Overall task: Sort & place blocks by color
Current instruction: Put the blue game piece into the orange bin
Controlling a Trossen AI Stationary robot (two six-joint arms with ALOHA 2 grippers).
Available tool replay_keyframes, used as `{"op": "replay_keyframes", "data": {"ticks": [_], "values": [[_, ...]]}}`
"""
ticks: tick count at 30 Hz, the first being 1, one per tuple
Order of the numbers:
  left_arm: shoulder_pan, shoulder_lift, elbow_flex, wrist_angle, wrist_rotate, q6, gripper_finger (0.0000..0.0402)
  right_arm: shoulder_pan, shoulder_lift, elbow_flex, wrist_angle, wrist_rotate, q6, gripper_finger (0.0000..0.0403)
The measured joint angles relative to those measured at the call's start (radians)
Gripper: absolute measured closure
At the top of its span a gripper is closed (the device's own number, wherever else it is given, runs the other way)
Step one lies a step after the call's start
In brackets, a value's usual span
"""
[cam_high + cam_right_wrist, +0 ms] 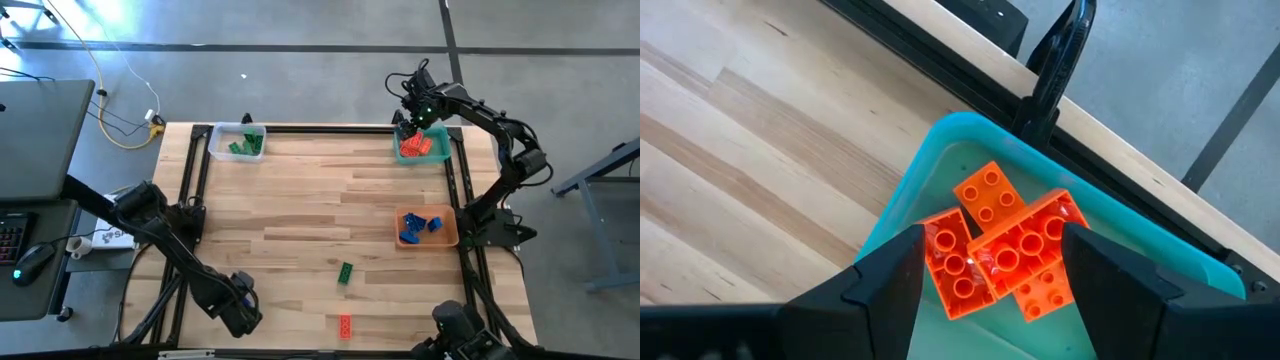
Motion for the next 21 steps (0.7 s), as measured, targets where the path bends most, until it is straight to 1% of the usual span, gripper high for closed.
{"op": "replay_keyframes", "data": {"ticks": [4,9,11,14,19,21], "values": [[0.000,0.029,0.000,0.013,0.038,0.038,0.0177,0.000,0.000,0.000,0.001,0.000,0.000,0.0181],[0.000,0.053,-0.001,0.020,0.039,0.058,0.0177,0.000,0.000,0.000,0.006,0.000,0.000,0.0181],[0.001,0.051,0.000,0.032,0.037,0.077,0.0184,0.000,0.001,0.000,0.007,0.000,0.000,0.0181],[0.006,0.055,0.000,0.025,0.037,0.115,0.0213,0.000,0.001,0.000,0.011,0.000,0.000,0.0181],[0.014,0.053,0.000,0.031,0.047,0.180,0.0292,0.000,0.001,0.000,0.015,0.000,-0.006,0.0181],[0.018,0.053,0.000,0.035,0.051,0.193,0.0294,0.000,0.001,0.000,0.019,0.000,-0.019,0.0181]]}}
